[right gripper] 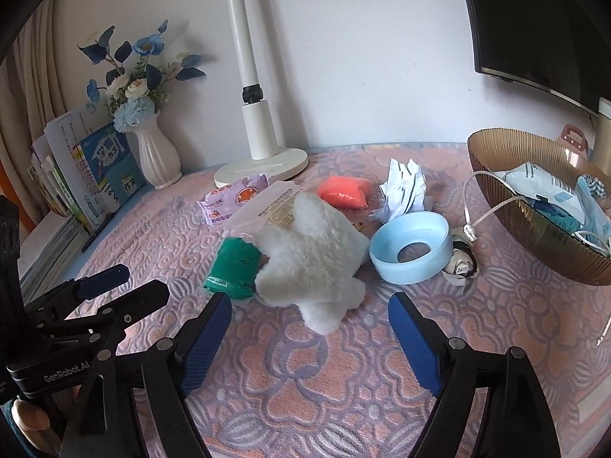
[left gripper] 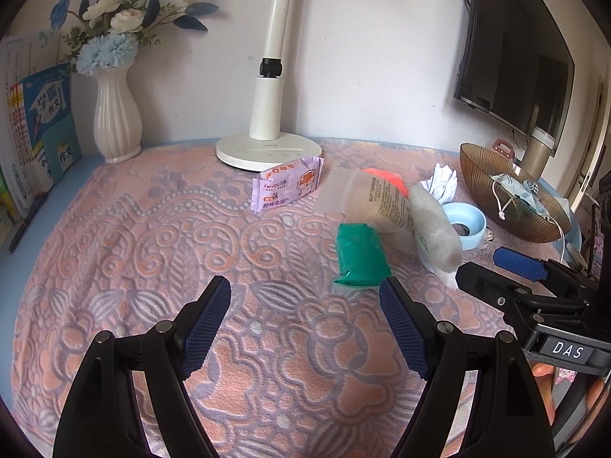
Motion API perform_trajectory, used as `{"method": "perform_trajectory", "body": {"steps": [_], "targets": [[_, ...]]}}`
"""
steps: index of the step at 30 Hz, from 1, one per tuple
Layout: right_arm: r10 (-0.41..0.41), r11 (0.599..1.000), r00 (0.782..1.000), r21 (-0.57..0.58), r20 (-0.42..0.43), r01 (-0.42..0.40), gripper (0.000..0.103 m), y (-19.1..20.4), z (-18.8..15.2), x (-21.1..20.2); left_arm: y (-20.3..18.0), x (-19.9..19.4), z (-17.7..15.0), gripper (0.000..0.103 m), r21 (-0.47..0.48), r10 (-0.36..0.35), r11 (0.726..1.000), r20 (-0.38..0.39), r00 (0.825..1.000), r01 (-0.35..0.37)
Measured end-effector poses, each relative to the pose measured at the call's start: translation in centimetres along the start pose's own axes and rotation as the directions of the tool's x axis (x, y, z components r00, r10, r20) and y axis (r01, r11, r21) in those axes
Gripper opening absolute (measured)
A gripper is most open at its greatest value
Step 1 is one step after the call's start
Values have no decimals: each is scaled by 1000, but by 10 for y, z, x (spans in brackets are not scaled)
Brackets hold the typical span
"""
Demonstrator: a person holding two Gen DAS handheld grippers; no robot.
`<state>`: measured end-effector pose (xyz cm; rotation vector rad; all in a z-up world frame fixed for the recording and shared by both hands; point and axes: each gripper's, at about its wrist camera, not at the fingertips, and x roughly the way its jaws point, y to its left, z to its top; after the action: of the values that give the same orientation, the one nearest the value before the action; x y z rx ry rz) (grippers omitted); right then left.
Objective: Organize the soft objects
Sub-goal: 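Move both open grippers toward the green sponge and white plush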
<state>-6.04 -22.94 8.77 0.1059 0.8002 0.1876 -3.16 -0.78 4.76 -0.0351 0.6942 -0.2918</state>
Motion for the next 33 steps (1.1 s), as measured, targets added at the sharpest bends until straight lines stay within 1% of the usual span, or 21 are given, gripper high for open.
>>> {"method": "perform_trajectory", "body": {"steps": [22,24,26,27,28,30,31,32,33], "targets": [[-1,1000,1000,2,-19,1,83,-2,0,4,1,0,0,79,0,-3,1000,-3,1000,3],[7,1000,1000,9,-23,-7,83,-4,1,5,1,1,1,79,-6,-8,1000,-13,1000,8],[38,998,999,42,-33,-37,83,-10,3,5,3,1,3,79,-21,-15,1000,-44,999,14],[67,995,996,72,-50,-64,83,-14,4,6,5,2,5,79,-36,-31,999,-77,997,28],[117,987,990,121,-75,-108,83,-20,6,8,6,3,8,79,-58,-50,997,-111,993,44],[233,948,968,242,-95,-205,83,-31,11,12,7,4,15,79,-90,-97,992,-156,983,84],[268,930,959,285,-96,-231,83,-34,16,13,5,5,19,79,-95,-118,990,-158,980,104],[275,922,956,308,-99,-233,83,-35,22,14,2,5,23,79,-94,-134,988,-151,979,121],[268,923,958,314,-105,-224,83,-35,27,15,-3,8,27,79,-83,-143,988,-146,979,132]]}}
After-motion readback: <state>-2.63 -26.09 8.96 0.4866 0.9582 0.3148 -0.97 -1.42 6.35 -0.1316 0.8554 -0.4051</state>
